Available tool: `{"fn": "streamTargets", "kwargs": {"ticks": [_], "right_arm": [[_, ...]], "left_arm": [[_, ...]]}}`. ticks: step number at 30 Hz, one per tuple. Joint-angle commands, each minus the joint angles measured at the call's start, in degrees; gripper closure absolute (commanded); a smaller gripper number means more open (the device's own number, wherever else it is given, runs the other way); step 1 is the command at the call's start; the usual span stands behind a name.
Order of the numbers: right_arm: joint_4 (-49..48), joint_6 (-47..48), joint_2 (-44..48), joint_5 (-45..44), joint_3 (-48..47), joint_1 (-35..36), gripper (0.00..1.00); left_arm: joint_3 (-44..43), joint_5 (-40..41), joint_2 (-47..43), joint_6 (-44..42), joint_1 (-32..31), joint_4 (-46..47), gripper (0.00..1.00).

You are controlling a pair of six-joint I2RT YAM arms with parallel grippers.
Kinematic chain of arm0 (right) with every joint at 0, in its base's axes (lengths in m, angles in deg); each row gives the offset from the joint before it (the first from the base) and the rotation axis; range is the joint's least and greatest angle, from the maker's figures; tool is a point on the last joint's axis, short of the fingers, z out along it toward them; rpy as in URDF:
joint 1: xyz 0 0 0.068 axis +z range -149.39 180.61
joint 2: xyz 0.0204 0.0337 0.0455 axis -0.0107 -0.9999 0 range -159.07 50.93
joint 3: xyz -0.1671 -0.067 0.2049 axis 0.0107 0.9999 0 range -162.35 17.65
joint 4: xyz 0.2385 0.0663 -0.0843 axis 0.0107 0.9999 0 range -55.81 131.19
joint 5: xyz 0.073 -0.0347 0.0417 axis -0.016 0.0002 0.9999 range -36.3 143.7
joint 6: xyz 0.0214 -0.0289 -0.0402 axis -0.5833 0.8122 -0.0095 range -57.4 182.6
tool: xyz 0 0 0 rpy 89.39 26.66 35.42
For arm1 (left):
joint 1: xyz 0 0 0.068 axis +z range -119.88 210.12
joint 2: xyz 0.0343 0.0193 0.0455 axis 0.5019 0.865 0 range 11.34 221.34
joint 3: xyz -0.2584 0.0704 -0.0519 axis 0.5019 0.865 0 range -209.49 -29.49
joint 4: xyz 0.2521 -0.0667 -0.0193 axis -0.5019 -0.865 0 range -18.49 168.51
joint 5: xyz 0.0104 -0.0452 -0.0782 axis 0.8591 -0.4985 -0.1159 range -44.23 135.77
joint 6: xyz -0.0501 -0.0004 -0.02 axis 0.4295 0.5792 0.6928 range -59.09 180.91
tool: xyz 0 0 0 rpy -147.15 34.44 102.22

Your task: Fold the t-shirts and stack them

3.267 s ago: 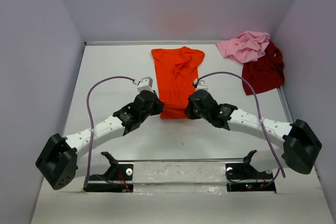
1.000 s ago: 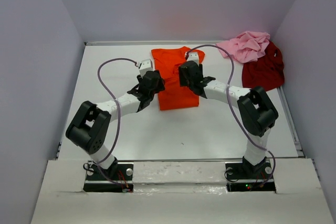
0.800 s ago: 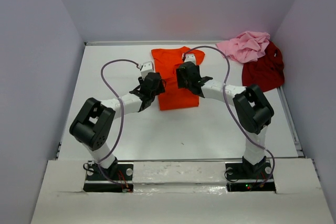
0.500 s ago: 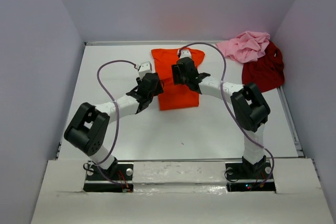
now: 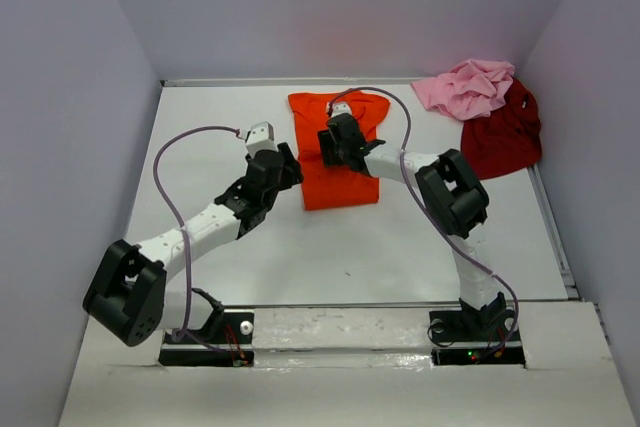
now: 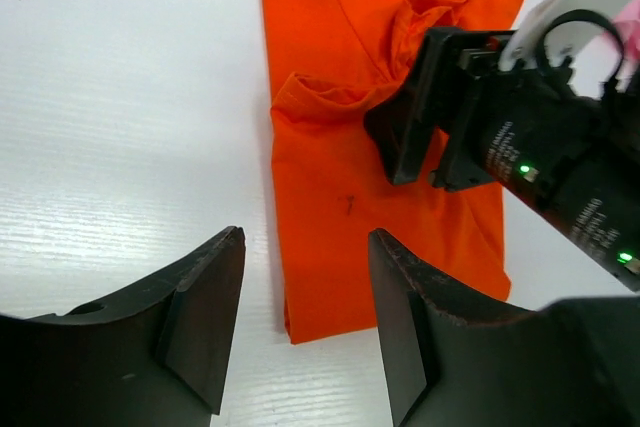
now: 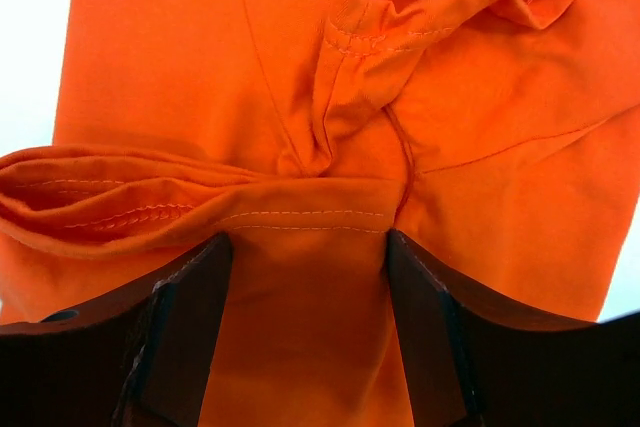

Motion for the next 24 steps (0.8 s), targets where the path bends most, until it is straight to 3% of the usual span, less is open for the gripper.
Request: {"fn": "streamTargets", "kwargs": {"ticks": [1,8,10,11,14,18,24], "right_arm": [[-1.20,0.87,-0.80,0.91,-3.77,-0.90,0.32],[-1.03,0.18,-2.47,1.70,-4.39,-1.95,0.34],[-1.03,-0.53,-2.39,2.31,-3.78,-2.47,0.48],[-1.03,-0.88,-2.39,2.58,-3.60,-2.48,0.63],[-1.12,-1.06,-2.56,2.75,-2.99,-2.48,0.85],[-1.03,-1.14,-2.65,3.37,-2.72,-3.01,0.99],[-1.03,-1.15,-1.95,2.41,-2.02,-3.01,1.00]], "left_arm": [[1.21,-0.30,-6.56,0.42,-0.37,1.27,0.39],[2.62,-1.00,-10.26,-0.11,-0.63,0.13,0.39],[2.88,-1.18,-10.79,-0.02,-0.54,-0.13,0.39],[3.15,-1.27,-11.14,0.07,-0.63,-0.14,0.39],[3.59,-1.27,-11.84,0.07,-0.54,-0.31,0.39],[3.68,-1.00,-13.16,0.07,-0.54,-0.84,0.39],[3.85,-1.00,-15.10,-0.02,-0.63,-1.80,0.39]]}}
